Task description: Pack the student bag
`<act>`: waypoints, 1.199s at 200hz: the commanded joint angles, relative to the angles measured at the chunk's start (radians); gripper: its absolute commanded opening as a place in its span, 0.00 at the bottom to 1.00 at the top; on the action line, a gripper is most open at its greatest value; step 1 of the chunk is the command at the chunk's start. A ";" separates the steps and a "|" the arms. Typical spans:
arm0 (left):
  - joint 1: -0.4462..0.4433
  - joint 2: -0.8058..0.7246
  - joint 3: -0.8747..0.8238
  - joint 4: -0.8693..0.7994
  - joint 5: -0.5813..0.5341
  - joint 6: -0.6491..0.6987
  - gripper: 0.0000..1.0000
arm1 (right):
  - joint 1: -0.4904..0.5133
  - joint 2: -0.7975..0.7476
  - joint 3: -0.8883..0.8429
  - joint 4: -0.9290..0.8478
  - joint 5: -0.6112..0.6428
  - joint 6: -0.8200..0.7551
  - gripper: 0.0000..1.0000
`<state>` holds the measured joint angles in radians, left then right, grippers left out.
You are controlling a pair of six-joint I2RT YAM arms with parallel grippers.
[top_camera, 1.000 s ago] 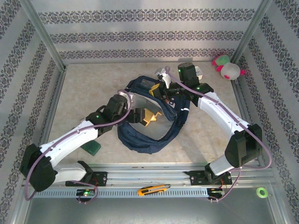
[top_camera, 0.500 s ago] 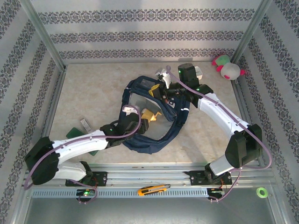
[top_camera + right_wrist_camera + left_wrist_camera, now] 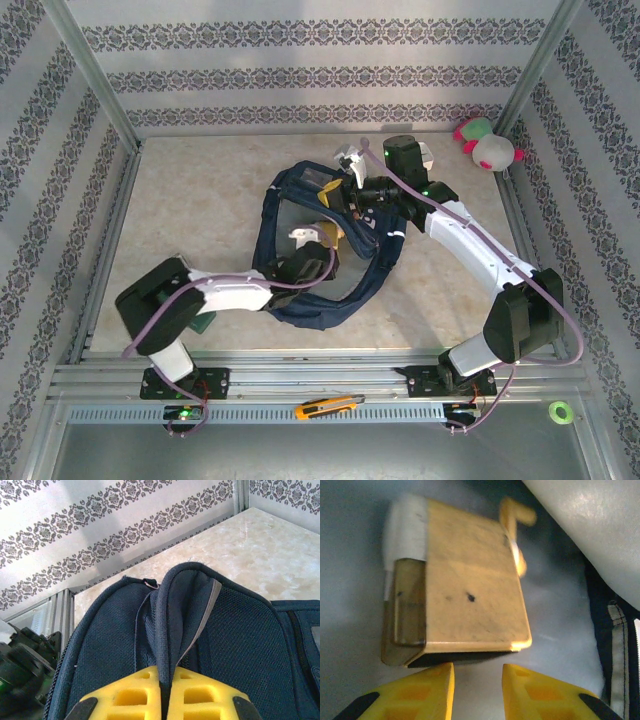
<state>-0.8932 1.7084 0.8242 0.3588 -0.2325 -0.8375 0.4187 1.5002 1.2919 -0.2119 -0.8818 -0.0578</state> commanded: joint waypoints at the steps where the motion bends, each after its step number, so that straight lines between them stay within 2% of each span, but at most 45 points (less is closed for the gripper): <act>1: 0.027 0.075 0.062 0.223 0.039 0.064 0.30 | 0.003 -0.067 0.014 0.164 -0.100 0.011 0.00; 19: 0.042 0.116 0.102 0.274 0.055 0.110 0.31 | 0.004 -0.074 0.010 0.164 -0.102 0.012 0.00; 50: 0.045 0.112 0.131 0.258 0.001 0.184 0.37 | 0.003 -0.086 0.001 0.165 -0.099 0.010 0.00; 91: 0.045 -0.025 0.052 0.140 -0.017 0.150 0.47 | -0.001 -0.094 -0.008 0.162 -0.094 0.010 0.00; 116: 0.045 -0.134 -0.064 0.114 -0.103 0.075 0.53 | -0.003 -0.101 -0.019 0.164 -0.090 0.007 0.00; 143: 0.056 -0.159 -0.081 0.055 -0.130 0.088 0.59 | -0.004 -0.104 -0.023 0.161 -0.082 0.005 0.00; 164: 0.083 -0.122 -0.085 0.118 -0.087 0.086 0.60 | -0.009 -0.116 -0.031 0.159 -0.085 0.006 0.00; 187: 0.107 -0.035 -0.018 0.136 -0.040 0.108 0.59 | -0.012 -0.124 -0.033 0.161 -0.091 0.009 0.00; 225: 0.130 0.099 0.071 0.265 -0.007 0.153 0.57 | -0.014 -0.123 -0.026 0.167 -0.112 0.024 0.00; 240: 0.136 0.137 0.107 0.275 -0.007 0.178 0.60 | -0.014 -0.120 -0.023 0.171 -0.120 0.030 0.00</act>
<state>-0.7776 1.7981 0.8631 0.5415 -0.2588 -0.7113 0.4076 1.4391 1.2392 -0.1753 -0.8898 -0.0452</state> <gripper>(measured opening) 0.581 0.049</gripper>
